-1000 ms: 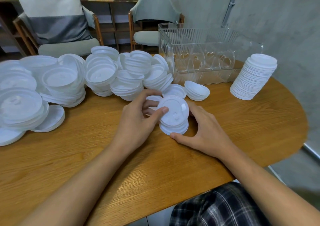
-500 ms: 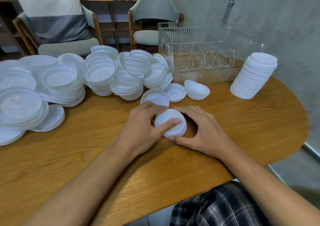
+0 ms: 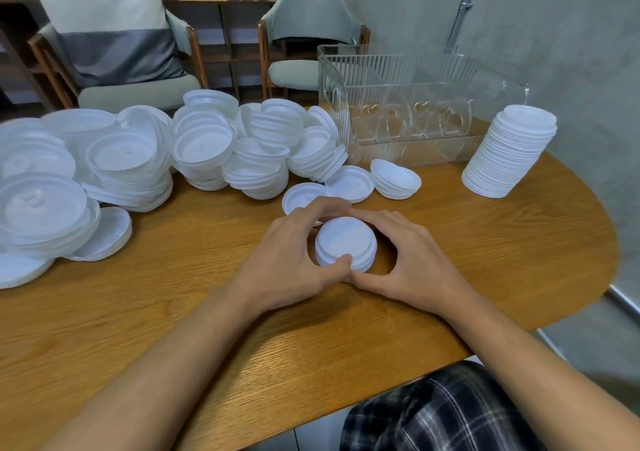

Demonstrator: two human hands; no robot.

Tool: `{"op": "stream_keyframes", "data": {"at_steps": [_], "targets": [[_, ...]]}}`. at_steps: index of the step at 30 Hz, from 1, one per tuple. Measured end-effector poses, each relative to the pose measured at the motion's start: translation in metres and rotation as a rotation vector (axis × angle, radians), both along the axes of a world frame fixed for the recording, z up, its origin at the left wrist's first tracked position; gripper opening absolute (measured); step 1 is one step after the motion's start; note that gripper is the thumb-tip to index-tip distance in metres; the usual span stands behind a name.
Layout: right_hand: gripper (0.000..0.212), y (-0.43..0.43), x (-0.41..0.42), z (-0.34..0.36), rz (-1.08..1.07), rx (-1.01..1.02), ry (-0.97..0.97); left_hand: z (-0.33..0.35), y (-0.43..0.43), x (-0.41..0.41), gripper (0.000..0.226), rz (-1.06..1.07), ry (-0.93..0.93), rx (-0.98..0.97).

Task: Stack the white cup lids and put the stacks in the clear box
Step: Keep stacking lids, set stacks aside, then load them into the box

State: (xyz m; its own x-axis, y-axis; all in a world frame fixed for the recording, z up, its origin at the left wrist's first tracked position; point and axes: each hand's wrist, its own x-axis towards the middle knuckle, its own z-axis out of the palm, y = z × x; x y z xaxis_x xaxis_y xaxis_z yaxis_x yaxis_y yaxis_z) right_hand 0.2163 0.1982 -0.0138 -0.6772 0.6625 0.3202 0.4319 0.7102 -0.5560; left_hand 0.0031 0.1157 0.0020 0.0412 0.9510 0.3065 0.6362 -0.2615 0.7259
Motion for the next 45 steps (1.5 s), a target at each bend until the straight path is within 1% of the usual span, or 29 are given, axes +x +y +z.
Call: {"op": "stream_keyframes", "data": {"at_steps": [4,9,14,19,21,23,25,28,30,33,35,39,42,45], "targets": [[0.08,0.0,-0.001,0.0,0.001,0.01,0.01,-0.004,0.004,-0.001,0.072,0.062,-0.085,0.026],[0.088,0.001,0.0,-0.001,-0.004,0.003,-0.014,-0.002,0.004,-0.003,0.075,0.04,-0.105,0.016],[0.089,0.0,0.0,-0.001,-0.02,0.004,-0.021,-0.002,0.005,-0.007,0.077,0.032,-0.077,-0.015],[0.086,-0.001,0.001,-0.003,-0.071,0.034,-0.048,-0.006,0.008,-0.014,0.077,0.044,0.056,-0.055],[0.086,-0.001,0.0,-0.003,-0.085,0.035,-0.042,-0.007,0.009,-0.015,0.077,0.039,0.078,-0.06],[0.087,-0.001,0.0,-0.002,-0.091,0.024,-0.042,-0.006,0.008,-0.015,0.073,0.025,0.11,-0.035],[0.086,-0.001,0.001,-0.001,-0.087,0.012,-0.044,-0.006,0.006,-0.012,0.063,0.031,0.127,0.035],[0.086,-0.001,0.0,0.0,-0.082,0.017,-0.062,-0.006,0.005,-0.01,0.041,0.136,0.126,0.181],[0.089,-0.002,0.001,0.0,-0.085,0.006,-0.075,-0.007,0.008,-0.014,0.027,0.207,0.188,0.229],[0.093,-0.002,0.001,0.001,-0.089,-0.01,-0.074,-0.012,0.01,-0.022,0.031,0.237,0.325,0.16],[0.091,-0.002,0.001,0.001,-0.083,-0.007,-0.077,-0.014,0.011,-0.024,0.03,0.223,0.36,0.133],[0.084,-0.002,0.001,0.0,-0.078,-0.005,-0.083,-0.012,0.011,-0.024,0.024,0.254,0.348,0.181],[0.083,-0.002,0.001,0.0,-0.083,0.001,-0.078,-0.011,0.011,-0.023,0.026,0.266,0.279,0.227],[0.082,-0.001,0.001,0.0,-0.089,-0.003,-0.072,-0.009,0.012,-0.021,0.028,0.263,0.215,0.23]]}}
